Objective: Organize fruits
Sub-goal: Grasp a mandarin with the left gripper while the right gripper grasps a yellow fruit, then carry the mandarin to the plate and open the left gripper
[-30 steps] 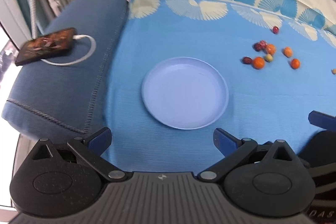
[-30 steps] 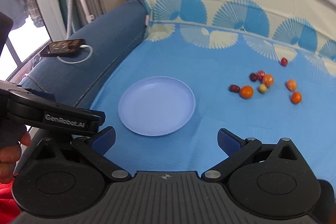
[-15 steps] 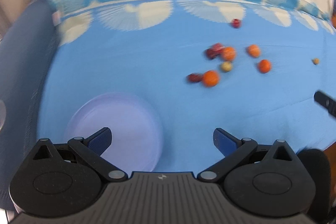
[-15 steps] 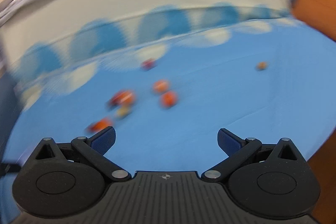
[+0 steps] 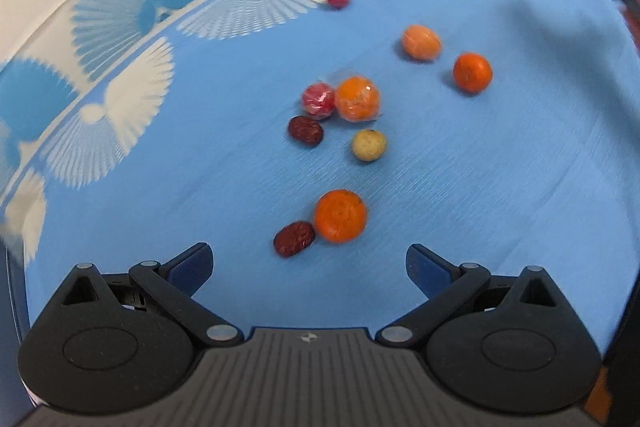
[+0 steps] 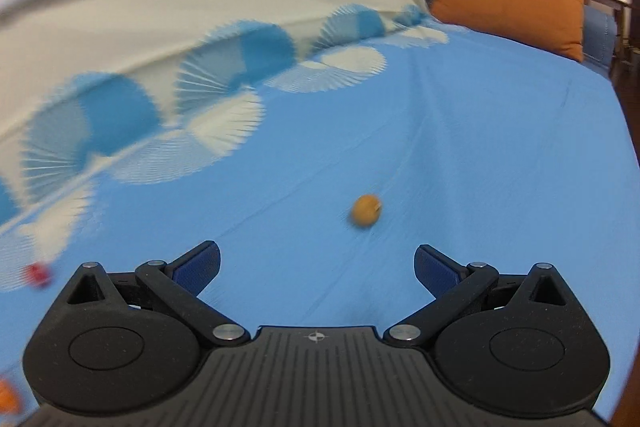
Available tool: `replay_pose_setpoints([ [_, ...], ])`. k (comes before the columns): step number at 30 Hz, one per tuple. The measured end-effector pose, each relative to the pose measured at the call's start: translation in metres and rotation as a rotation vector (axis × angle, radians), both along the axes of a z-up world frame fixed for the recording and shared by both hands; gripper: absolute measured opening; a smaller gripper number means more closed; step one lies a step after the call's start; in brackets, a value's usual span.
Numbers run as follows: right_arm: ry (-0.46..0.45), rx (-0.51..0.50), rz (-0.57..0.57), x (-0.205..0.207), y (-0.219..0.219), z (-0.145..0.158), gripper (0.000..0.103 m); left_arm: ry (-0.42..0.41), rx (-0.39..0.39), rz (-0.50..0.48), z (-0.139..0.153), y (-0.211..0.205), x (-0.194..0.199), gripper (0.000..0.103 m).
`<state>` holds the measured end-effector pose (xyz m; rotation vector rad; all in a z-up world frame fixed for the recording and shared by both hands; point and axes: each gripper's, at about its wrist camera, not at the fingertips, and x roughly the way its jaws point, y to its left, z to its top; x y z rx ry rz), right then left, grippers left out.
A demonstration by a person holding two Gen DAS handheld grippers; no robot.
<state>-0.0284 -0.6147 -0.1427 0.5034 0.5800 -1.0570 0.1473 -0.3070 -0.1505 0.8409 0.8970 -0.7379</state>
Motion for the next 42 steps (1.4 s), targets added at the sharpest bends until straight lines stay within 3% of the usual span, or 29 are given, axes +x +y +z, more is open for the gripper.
replay_pose_setpoints([
  [6, 0.039, 0.05, -0.025, 0.029, -0.066, -0.045, 0.102, -0.028, 0.049, -0.151, -0.024, -0.011, 0.006, 0.103],
  [10, 0.078, 0.064, -0.018, 0.038, -0.077, -0.062, 0.103, -0.046, 0.051, -0.218, -0.031, -0.023, 0.009, 0.097],
  [11, 0.086, 0.032, -0.016, 0.04, -0.072, -0.062, 0.103, -0.049, 0.056, -0.235, -0.033, -0.025, 0.008, 0.09],
  [13, 0.114, -0.002, -0.002, 0.044, -0.069, -0.063, 0.102, -0.024, 0.092, -0.251, -0.041, -0.031, 0.011, 0.058],
  [14, 0.112, -0.011, 0.001, 0.044, -0.067, -0.064, 0.099, 0.005, 0.11, -0.246, -0.045, -0.034, 0.014, 0.041],
  [16, 0.096, -0.038, 0.012, 0.042, -0.062, -0.059, 0.068, 0.046, 0.092, -0.207, -0.042, -0.035, 0.019, 0.038],
  [17, 0.109, -0.06, 0.015, 0.042, -0.059, -0.057, 0.036, 0.047, 0.088, -0.192, -0.04, -0.036, 0.02, 0.038],
  [18, 0.129, -0.066, 0.027, 0.043, -0.057, -0.055, 0.027, 0.044, 0.075, -0.184, -0.037, -0.034, 0.019, 0.038],
  [23, 0.136, -0.068, 0.028, 0.031, -0.049, -0.041, 0.027, 0.026, -0.027, -0.135, 0.002, -0.019, 0.001, 0.038],
  [28, 0.017, -0.075, 0.159, 0.005, 0.018, 0.007, 0.027, 0.029, -0.11, -0.059, 0.044, 0.018, -0.037, 0.038],
  [33, -0.112, -0.023, 0.34, -0.021, 0.118, 0.055, 0.027, 0.044, -0.156, 0.076, 0.078, 0.071, -0.079, 0.038],
  [42, -0.186, 0.093, 0.718, -0.037, 0.307, 0.11, 0.027, -0.041, -0.19, 0.301, 0.123, 0.186, -0.129, 0.038],
])
